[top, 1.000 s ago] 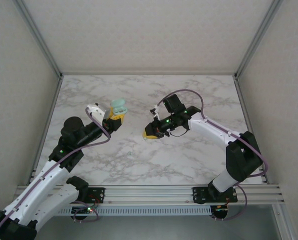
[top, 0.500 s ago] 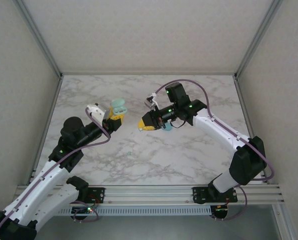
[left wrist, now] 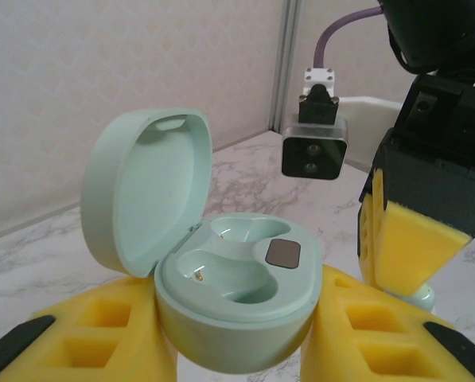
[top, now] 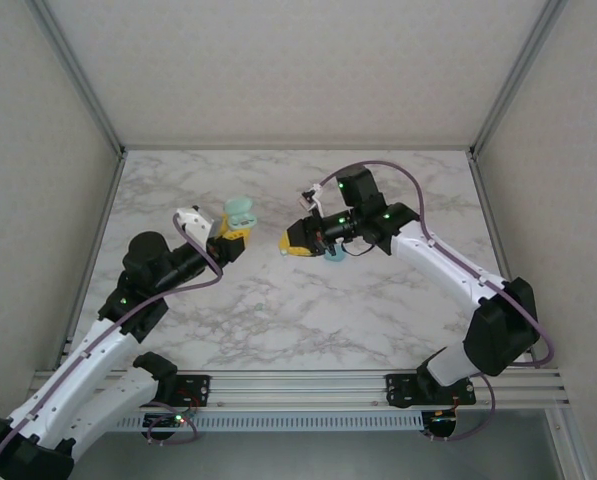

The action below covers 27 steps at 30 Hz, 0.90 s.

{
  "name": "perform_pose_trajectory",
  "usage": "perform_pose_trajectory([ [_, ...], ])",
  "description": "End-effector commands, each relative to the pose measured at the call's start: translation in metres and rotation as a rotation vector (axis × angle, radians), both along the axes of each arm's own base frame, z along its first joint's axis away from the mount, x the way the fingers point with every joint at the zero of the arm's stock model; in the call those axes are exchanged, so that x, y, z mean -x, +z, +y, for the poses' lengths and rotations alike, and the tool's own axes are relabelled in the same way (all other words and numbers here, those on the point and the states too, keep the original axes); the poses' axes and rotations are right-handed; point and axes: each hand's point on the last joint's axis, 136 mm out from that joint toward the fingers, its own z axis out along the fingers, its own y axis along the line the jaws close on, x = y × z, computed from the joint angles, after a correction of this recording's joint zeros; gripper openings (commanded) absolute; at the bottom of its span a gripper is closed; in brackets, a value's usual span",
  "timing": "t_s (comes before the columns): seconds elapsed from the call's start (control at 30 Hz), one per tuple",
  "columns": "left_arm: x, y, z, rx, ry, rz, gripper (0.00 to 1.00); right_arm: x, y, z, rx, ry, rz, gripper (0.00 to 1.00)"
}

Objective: Insert the wireless bluetooth earbuds into the charging case

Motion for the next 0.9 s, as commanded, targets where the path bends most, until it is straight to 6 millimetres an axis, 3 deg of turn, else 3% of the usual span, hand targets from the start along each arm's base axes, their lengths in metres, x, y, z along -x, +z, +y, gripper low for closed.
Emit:
perform_pose_trajectory([
  [0.0, 0.002, 0.021, -0.005, 0.025, -0.032, -0.042, 0.26, -0.008, 0.011, -0.008, -0.021, -0.051, -0.029, 0.15],
  [0.13, -0.001, 0.017, -0.015, 0.021, -0.066, -0.033, 0.26, -0.016, 0.018, -0.019, -0.050, -0.086, -0.041, 0.14],
  [0.57, 0.012, 0.013, -0.067, -0.030, -0.271, -0.134, 0.24, -0.014, 0.075, -0.034, -0.132, -0.147, -0.448, 0.15],
  [0.87, 0.015, 0.024, -0.079, -0.009, -0.314, -0.154, 0.23, -0.014, 0.078, -0.022, -0.130, -0.123, -0.500, 0.16],
])
